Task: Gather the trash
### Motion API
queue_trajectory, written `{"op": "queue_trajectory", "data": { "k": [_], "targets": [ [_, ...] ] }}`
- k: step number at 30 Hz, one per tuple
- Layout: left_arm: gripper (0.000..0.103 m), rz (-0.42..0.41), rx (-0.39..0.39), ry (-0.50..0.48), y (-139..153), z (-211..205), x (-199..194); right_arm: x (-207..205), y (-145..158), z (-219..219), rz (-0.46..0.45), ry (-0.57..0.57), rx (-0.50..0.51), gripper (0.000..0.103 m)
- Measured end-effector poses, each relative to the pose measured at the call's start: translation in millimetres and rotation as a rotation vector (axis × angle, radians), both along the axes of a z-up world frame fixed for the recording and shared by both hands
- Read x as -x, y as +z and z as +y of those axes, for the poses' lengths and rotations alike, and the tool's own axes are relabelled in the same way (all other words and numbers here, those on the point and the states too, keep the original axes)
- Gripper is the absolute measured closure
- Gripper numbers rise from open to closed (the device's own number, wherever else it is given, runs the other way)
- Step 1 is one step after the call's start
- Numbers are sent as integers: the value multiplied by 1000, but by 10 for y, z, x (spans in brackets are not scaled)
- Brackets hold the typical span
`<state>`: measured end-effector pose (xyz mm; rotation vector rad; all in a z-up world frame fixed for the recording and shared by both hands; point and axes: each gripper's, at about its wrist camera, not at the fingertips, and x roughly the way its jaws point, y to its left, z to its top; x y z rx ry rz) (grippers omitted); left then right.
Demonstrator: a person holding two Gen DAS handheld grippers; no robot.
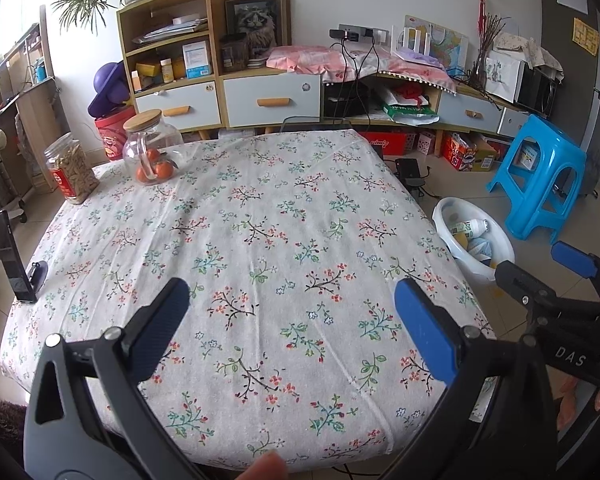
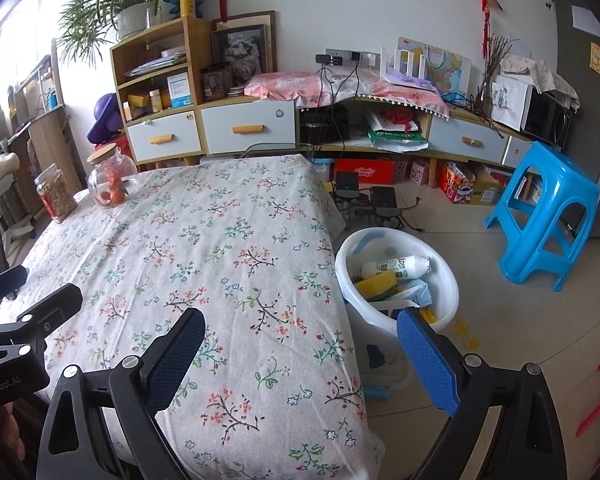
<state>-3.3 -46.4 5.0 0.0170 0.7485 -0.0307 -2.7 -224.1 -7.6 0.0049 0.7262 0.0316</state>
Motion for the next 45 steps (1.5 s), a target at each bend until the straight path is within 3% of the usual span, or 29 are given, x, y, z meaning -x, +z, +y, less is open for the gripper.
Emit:
{"op": "queue_trajectory", "data": {
  "k": [45],
  "targets": [
    [1,1,-4,-6,7,34,-28,10,29,22,-15,-2,-2,5]
  ]
}}
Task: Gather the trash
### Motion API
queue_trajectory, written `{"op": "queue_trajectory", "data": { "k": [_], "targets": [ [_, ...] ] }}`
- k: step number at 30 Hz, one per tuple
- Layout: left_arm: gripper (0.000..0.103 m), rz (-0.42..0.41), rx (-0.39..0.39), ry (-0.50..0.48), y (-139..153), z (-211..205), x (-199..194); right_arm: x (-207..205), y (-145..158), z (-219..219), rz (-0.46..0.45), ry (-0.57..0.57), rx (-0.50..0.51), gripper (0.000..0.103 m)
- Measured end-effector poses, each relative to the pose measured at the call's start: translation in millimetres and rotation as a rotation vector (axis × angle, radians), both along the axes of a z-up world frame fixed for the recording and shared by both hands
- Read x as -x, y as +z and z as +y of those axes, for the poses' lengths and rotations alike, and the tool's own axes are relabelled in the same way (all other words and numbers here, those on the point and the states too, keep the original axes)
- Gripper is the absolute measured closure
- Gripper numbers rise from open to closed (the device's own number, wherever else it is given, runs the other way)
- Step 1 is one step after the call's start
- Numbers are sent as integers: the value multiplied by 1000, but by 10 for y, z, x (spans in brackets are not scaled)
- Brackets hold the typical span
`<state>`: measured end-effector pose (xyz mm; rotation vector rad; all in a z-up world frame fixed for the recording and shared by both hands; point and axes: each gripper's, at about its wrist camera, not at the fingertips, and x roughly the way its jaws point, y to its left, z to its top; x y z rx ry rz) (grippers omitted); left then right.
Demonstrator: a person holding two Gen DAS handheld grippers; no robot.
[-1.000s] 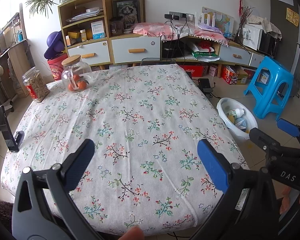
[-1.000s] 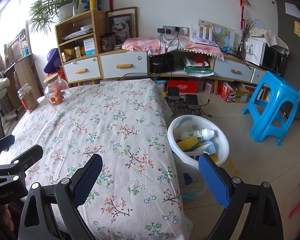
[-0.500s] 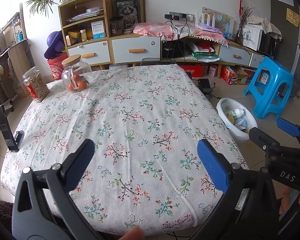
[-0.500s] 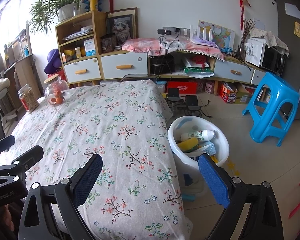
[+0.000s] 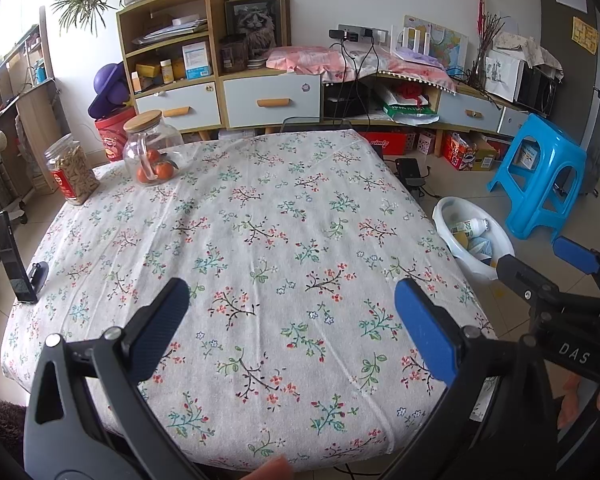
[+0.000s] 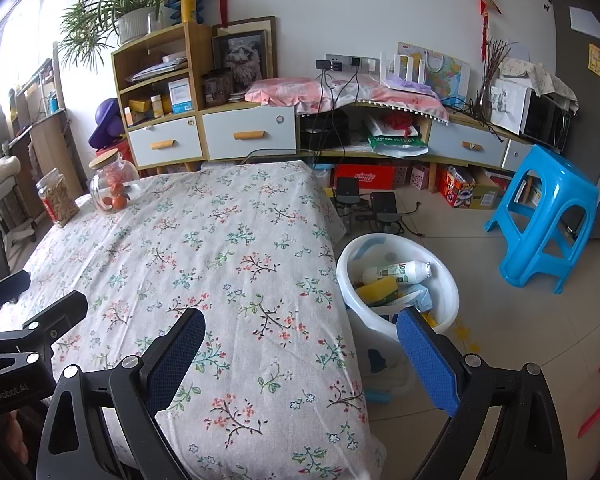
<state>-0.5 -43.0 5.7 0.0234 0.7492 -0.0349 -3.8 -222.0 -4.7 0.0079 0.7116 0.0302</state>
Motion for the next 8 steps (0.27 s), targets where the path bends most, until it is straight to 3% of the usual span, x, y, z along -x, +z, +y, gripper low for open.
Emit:
{"op": "queue_trajectory", "data": {
  "k": [8],
  "targets": [
    [1,26,18,-19,2,0,-28,-19,38,-1,-6,-2,2,5]
  ]
}}
